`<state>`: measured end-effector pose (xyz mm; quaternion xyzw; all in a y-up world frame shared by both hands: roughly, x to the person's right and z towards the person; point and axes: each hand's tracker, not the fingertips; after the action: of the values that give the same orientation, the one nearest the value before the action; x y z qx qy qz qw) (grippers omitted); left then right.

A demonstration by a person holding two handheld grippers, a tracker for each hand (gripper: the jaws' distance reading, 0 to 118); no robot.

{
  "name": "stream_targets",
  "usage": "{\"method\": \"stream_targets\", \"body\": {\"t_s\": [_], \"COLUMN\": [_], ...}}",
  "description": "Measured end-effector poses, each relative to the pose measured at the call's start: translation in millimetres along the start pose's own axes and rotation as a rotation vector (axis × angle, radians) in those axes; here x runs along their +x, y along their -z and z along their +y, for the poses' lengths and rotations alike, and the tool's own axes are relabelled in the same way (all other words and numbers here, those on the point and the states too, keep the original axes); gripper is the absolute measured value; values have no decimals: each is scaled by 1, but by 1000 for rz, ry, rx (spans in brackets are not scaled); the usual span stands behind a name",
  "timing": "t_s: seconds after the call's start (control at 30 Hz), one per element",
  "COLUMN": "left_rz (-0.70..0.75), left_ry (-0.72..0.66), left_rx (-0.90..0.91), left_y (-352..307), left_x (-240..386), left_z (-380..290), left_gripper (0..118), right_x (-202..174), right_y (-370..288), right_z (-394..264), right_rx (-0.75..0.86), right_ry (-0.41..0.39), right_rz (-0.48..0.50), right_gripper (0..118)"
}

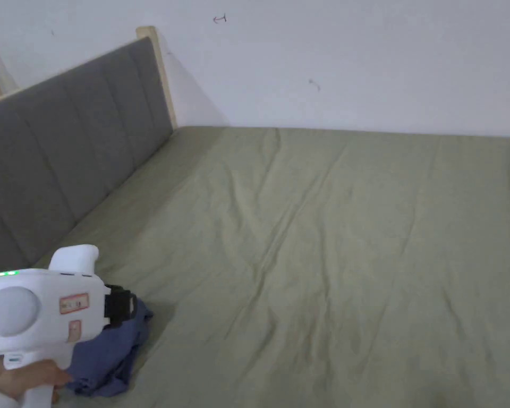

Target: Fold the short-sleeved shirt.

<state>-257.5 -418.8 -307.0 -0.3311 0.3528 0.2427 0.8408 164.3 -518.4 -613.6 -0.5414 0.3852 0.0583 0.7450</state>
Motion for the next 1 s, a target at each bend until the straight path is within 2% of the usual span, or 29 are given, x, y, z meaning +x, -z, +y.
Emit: {"method": "stream_targets", "body": {"t_s": [0.1, 0.17, 0.33, 0.4, 0.47, 0.5, 0.53, 0.57, 0.6, 0.63, 0.67, 0.73, 0.93, 1.0], "left_rz": [44, 43, 54, 17, 50, 87, 89, 99, 84, 76, 66, 40, 31, -49], "left_ry": [96, 135, 144, 153, 203, 228, 237, 241, 243, 234, 224, 201, 182, 228], "left_rx": [103, 193, 387, 443, 506, 514, 547, 583, 596, 600, 596, 587, 612, 612], "left_y": [-35, -54, -101, -118, -133, -139, -146, -152, -157, -161, -165, -168, -181, -185], "left_x": [59, 89, 150, 167, 177, 181, 187, 190, 190, 190, 193, 192, 202, 202], "left_z": [-18, -27, -54, -66, -75, -77, -80, -84, -86, -87, -87, -88, -94, -97], "left_gripper": [0, 0, 0, 0, 0, 0, 4, 15, 29, 51, 69, 102, 110, 109], "right_x": [-28, -46, -80, -93, -101, -103, -105, -107, -108, -110, -112, -115, -115, -116], "right_y": [-27, -51, -114, -135, -151, -157, -163, -168, -171, -174, -178, -184, -195, -195], "right_z": [-1, 0, 5, 2, -2, -5, -9, -11, -14, -17, -20, -24, -27, -27], "right_rx": [165, 296, 621, 711, 774, 802, 822, 847, 875, 904, 935, 969, 1002, 999], "right_ry": [-133, -199, -228, -256, -277, -291, -306, -314, -321, -325, -336, -338, -319, -317], "right_rz": [-145, -195, -213, -260, -308, -308, -302, -301, -304, -316, -325, -324, -297, -287], "right_gripper": [13, 13, 14, 15, 25, 35, 55, 73, 90, 104, 108, 108, 108, 108]}}
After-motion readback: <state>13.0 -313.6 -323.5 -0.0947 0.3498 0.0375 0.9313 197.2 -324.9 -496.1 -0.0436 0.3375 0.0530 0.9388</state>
